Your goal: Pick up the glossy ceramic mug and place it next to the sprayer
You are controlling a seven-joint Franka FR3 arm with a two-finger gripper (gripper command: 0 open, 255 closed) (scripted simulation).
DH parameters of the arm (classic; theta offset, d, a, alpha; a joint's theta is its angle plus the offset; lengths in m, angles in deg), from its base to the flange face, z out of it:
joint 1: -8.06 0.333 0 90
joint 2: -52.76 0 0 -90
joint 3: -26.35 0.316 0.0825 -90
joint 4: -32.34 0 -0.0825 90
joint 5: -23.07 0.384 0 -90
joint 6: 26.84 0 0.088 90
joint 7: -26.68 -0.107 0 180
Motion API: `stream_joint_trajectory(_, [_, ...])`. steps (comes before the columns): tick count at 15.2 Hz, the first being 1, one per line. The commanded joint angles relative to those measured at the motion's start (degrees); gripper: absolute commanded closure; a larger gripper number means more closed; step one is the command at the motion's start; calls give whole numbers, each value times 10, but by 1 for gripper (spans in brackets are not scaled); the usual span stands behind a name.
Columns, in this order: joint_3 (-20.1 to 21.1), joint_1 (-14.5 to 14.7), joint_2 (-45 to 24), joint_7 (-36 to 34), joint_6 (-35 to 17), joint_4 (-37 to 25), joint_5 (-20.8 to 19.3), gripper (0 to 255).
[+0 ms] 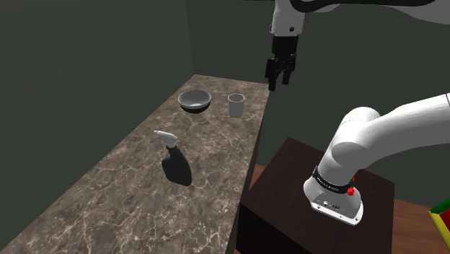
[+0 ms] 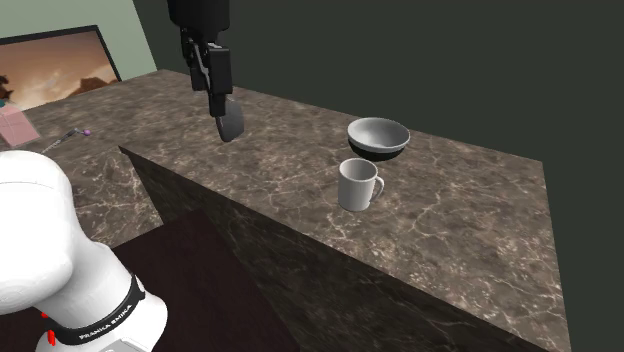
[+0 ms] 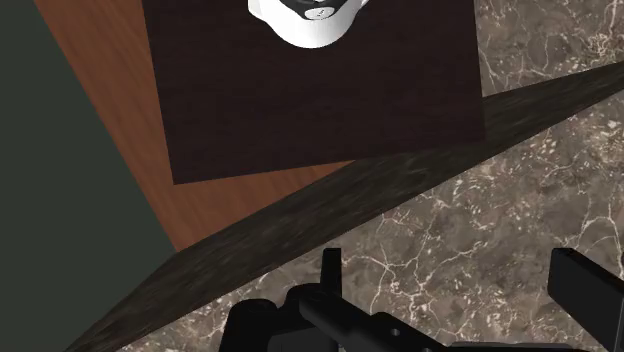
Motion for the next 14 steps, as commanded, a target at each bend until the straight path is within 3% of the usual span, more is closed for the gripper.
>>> stream_joint_trajectory(1, [0,0,0,0,0,0,0,0])
stream_joint_trajectory(14, [2,-10,-250,14,-212,-48,-47,0])
